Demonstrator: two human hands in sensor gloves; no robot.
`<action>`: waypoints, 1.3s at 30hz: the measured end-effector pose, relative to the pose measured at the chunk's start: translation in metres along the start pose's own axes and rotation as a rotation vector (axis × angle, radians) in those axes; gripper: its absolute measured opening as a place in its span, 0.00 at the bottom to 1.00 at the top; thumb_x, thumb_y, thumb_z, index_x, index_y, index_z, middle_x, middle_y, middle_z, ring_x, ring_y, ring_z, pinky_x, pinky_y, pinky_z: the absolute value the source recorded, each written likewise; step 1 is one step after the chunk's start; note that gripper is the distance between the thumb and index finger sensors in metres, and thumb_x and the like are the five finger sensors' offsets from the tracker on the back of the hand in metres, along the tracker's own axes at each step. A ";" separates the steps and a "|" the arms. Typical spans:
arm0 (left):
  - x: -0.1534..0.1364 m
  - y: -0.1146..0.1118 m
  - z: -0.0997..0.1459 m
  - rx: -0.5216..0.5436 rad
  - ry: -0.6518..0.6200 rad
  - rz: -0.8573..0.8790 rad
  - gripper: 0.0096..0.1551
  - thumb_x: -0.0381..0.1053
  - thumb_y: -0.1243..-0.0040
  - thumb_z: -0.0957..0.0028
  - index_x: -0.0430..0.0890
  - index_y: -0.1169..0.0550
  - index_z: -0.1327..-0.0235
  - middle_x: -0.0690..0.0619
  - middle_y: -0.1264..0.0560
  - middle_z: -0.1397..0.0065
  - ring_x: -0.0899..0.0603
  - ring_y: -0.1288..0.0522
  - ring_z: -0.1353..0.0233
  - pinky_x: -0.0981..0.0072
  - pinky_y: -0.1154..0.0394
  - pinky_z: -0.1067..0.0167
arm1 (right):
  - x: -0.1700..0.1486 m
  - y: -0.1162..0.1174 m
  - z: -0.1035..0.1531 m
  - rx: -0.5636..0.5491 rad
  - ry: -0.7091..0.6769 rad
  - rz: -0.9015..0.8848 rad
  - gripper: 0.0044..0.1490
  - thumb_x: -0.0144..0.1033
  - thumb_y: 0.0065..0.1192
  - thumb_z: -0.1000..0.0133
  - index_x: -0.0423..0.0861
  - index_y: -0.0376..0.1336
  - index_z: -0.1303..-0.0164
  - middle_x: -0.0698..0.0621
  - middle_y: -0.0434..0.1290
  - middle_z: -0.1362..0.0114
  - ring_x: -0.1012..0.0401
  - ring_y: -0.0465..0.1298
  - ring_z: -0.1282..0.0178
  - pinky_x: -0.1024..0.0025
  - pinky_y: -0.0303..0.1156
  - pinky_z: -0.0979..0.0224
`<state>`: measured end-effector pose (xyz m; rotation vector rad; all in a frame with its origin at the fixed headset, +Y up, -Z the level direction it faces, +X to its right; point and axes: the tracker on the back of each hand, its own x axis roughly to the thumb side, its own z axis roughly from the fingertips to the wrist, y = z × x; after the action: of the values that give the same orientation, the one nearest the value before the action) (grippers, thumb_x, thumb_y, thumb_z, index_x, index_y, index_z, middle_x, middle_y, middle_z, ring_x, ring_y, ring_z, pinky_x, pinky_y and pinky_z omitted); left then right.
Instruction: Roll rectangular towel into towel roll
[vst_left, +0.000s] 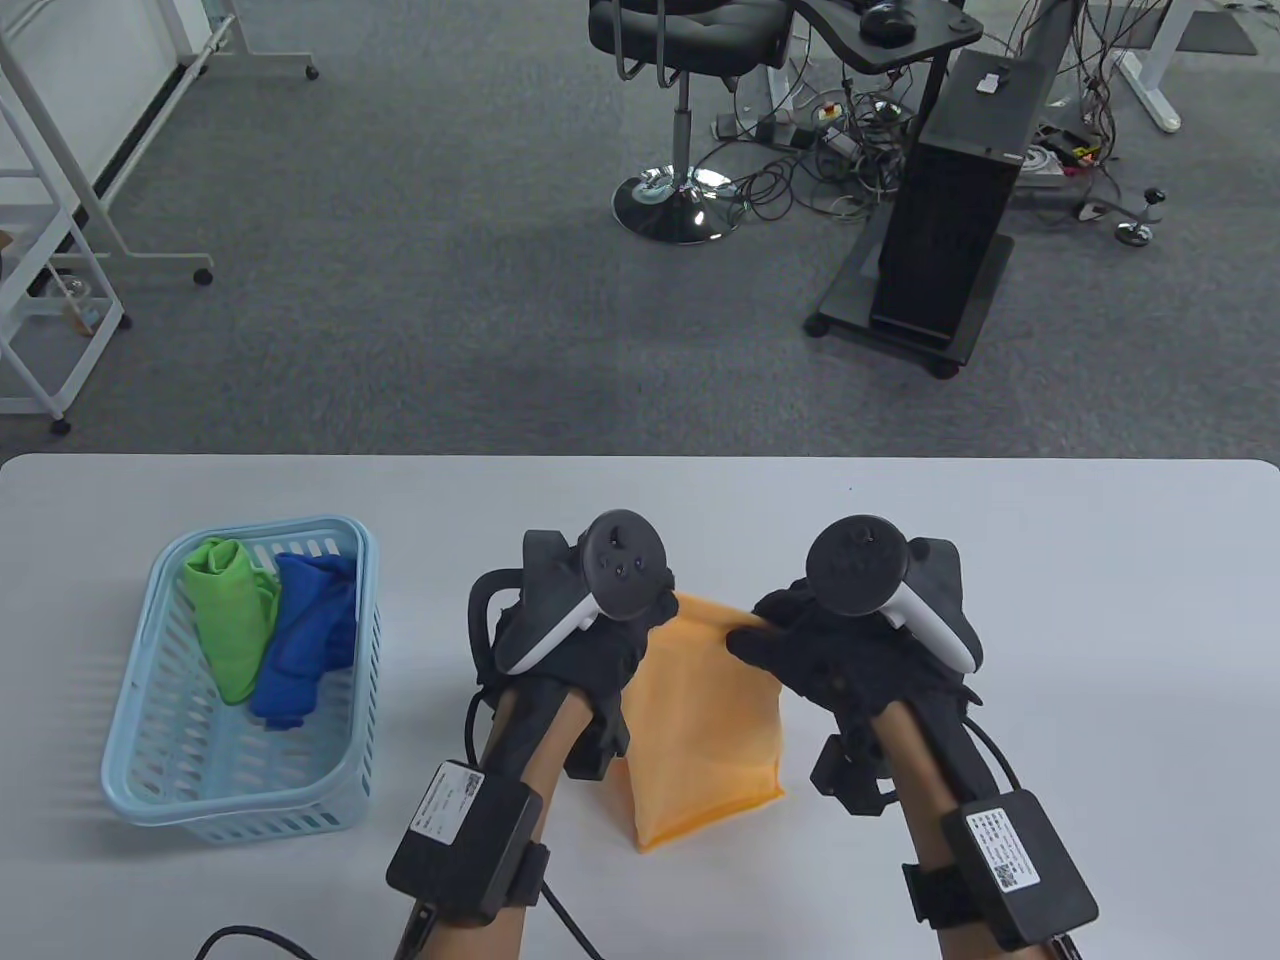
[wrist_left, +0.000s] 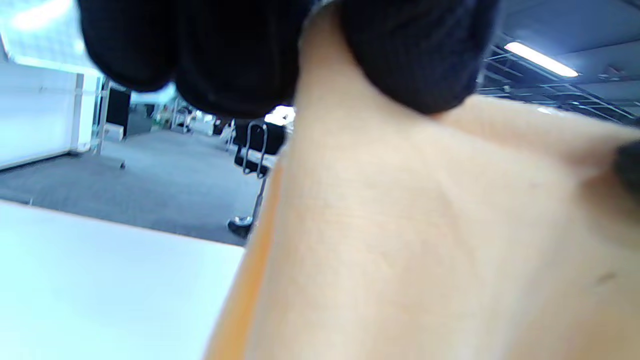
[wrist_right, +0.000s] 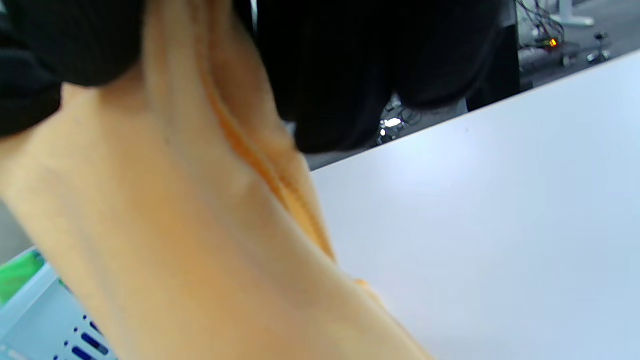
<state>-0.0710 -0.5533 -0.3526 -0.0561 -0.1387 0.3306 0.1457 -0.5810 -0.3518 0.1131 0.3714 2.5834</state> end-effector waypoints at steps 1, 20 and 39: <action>0.000 -0.001 -0.005 0.001 -0.001 0.027 0.24 0.54 0.36 0.58 0.53 0.12 0.50 0.40 0.26 0.29 0.48 0.16 0.65 0.47 0.20 0.54 | -0.003 0.000 -0.005 -0.015 0.005 -0.041 0.39 0.55 0.62 0.59 0.49 0.72 0.39 0.46 0.70 0.32 0.61 0.82 0.64 0.57 0.78 0.51; 0.018 0.012 0.010 0.309 -0.303 -0.002 0.26 0.51 0.35 0.57 0.49 0.19 0.44 0.43 0.20 0.33 0.43 0.13 0.39 0.45 0.25 0.37 | -0.014 -0.010 -0.005 -0.303 -0.253 -0.264 0.40 0.48 0.71 0.65 0.50 0.64 0.41 0.47 0.60 0.26 0.60 0.80 0.38 0.53 0.71 0.29; -0.036 -0.201 0.085 -0.091 -0.128 -0.116 0.24 0.57 0.36 0.59 0.54 0.17 0.49 0.47 0.16 0.38 0.39 0.15 0.40 0.39 0.26 0.40 | -0.135 0.128 0.037 0.086 0.026 0.255 0.47 0.51 0.67 0.62 0.48 0.61 0.30 0.42 0.51 0.22 0.50 0.67 0.26 0.42 0.61 0.25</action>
<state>-0.0533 -0.7519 -0.2571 -0.1161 -0.2826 0.2115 0.2047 -0.7468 -0.2806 0.1676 0.5071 2.8218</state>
